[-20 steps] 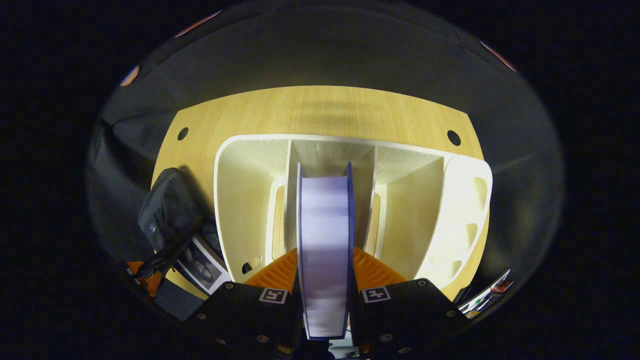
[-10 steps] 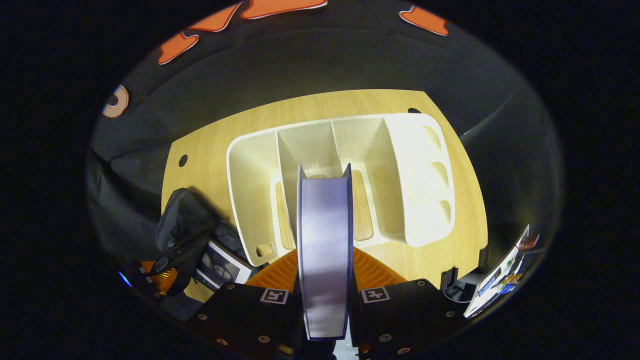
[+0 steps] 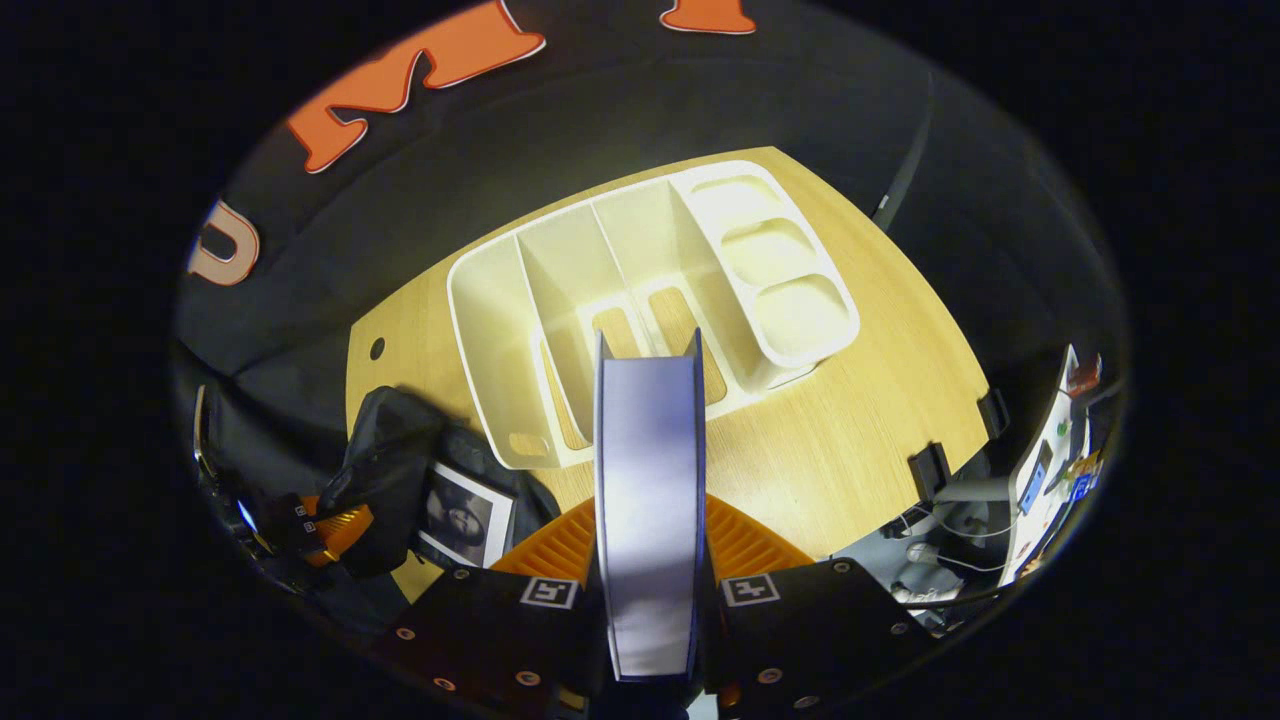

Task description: Open the schoolbag, grab two books from the bookshelf and put them into the schoolbag.

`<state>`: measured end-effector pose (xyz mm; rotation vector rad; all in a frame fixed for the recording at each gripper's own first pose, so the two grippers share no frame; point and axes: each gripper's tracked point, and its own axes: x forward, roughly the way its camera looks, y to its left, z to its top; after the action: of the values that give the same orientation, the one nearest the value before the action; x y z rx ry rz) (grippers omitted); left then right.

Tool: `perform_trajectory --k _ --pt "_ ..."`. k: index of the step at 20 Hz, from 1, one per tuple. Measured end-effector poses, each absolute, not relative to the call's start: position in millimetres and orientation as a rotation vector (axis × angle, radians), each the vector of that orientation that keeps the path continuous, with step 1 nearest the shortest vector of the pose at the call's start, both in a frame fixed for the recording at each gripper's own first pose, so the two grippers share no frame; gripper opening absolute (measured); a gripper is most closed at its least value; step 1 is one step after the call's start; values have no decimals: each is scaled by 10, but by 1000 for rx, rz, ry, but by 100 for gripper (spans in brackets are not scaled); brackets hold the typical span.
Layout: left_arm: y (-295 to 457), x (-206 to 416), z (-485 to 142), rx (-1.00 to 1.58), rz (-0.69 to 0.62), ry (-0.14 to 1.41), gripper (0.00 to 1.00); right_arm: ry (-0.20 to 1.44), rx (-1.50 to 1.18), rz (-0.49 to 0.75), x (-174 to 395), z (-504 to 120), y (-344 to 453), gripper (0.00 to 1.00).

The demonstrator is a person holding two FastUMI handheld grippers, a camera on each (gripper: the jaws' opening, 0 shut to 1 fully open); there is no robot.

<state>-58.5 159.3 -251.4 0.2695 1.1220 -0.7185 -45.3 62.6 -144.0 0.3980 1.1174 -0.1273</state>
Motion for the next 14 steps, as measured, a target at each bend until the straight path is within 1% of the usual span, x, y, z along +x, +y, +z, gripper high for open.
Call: perform_trajectory --k 4,8,12,14 --pt "1591 -556 -2485 283 -714 1117 6 1083 532 -121 -802 -1475 664 38" --pt "1587 -539 -2454 283 -708 1113 6 1039 611 -109 -1074 -1508 715 37" --pt "1607 -573 -2465 277 -709 1111 6 990 719 -42 -1244 -1522 938 37" --pt "1597 -568 -2461 279 -712 1110 6 970 724 -12 -1293 -1573 1036 36"
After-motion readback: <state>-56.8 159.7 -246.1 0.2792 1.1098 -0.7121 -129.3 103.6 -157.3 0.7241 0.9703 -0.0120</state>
